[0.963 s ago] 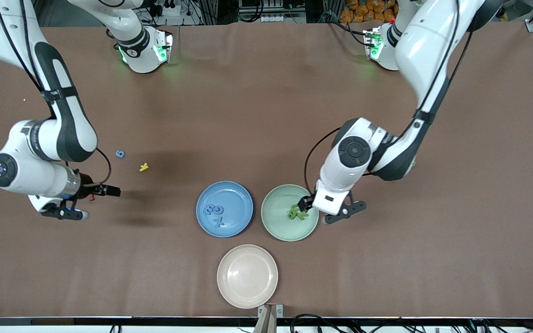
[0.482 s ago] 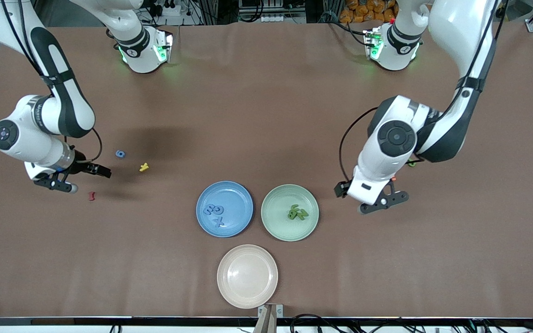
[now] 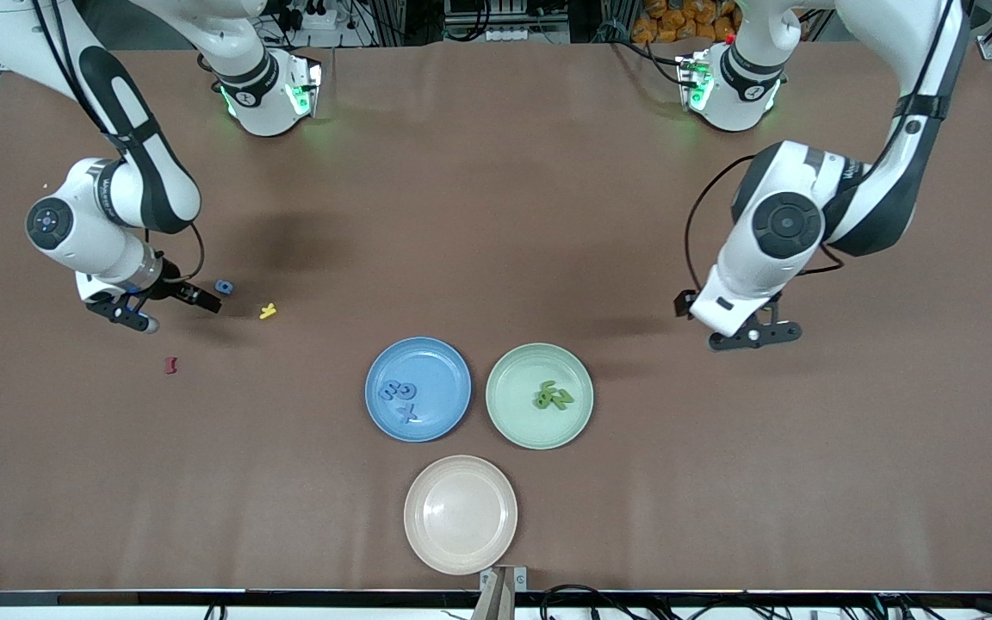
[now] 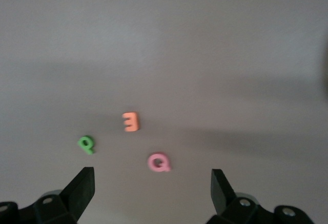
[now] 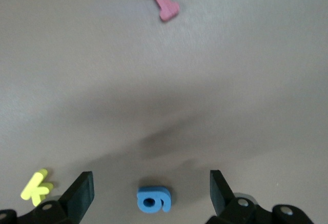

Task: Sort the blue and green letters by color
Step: 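Grasp the blue letter with the right gripper while the left gripper reaches the P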

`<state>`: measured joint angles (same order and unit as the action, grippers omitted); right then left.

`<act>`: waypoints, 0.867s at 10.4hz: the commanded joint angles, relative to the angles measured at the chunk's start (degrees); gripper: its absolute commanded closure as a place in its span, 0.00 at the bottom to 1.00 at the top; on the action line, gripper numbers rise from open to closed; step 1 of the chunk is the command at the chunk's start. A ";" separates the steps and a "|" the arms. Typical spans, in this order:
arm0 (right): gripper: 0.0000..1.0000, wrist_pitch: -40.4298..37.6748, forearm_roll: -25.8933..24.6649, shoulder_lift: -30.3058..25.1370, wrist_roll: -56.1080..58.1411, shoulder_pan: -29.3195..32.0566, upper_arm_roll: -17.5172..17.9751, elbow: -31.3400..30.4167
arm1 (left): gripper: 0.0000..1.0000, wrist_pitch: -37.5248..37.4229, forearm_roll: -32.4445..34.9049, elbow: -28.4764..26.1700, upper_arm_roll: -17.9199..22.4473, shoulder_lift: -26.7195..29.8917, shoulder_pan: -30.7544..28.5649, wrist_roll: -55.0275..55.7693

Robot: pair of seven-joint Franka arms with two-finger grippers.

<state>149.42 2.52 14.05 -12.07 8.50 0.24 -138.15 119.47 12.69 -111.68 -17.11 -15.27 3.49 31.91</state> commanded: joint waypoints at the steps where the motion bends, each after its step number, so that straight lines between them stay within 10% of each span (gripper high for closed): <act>1: 0.00 4.38 -0.94 -4.20 -5.06 -0.06 0.64 -7.29 | 0.00 10.29 0.67 -13.70 -0.47 6.99 -6.46 -9.72; 7: 0.01 10.63 -0.85 -2.98 -5.34 -0.59 0.73 -11.00 | 0.09 31.49 0.75 -27.08 -0.47 7.27 -16.92 -35.29; 9: 0.20 11.24 -0.85 -2.02 -5.34 -0.59 0.73 -11.00 | 0.10 38.97 0.84 -30.86 -0.47 6.31 -17.72 -38.93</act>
<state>159.10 2.52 12.46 -15.71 8.01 0.83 -147.64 151.36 12.70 -137.10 -17.02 -10.37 -12.86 -3.04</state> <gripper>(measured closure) 0.040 0.093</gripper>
